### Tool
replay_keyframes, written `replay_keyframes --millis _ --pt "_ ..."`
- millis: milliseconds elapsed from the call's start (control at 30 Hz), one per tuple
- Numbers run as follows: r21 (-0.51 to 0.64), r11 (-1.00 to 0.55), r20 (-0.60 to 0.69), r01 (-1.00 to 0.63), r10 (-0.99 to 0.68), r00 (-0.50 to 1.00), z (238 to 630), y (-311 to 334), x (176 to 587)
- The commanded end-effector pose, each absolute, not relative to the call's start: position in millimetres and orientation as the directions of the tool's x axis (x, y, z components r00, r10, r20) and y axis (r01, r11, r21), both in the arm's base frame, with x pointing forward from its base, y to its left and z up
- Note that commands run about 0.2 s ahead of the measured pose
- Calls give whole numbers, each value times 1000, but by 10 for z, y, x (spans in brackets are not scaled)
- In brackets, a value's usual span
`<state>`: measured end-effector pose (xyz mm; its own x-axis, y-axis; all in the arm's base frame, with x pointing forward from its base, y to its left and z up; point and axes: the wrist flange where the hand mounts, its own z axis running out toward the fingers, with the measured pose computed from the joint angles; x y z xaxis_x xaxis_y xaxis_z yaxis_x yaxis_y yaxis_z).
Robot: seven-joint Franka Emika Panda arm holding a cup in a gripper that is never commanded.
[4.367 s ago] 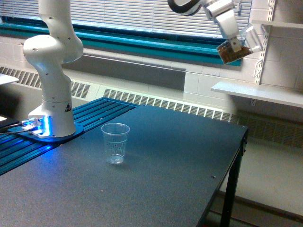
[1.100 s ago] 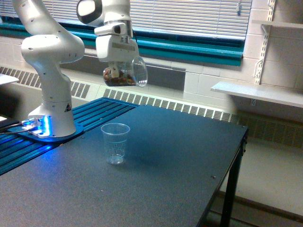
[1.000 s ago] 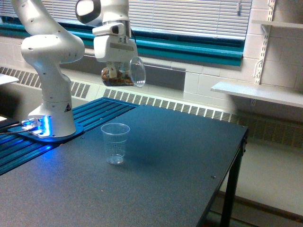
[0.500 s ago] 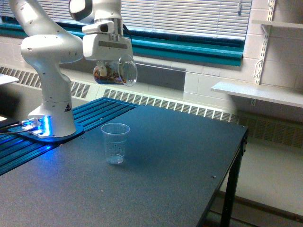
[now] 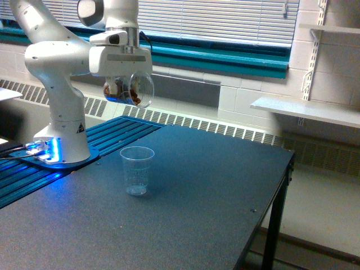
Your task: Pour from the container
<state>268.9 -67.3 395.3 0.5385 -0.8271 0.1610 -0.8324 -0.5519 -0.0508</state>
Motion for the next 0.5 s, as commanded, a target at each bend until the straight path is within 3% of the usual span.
replay_keyframes --millis 33,500 --pt "-24 -517 109 -856 -852 512 3797 -656 2594" --pt "-19 -456 80 -890 -888 453 3776 -712 2549"
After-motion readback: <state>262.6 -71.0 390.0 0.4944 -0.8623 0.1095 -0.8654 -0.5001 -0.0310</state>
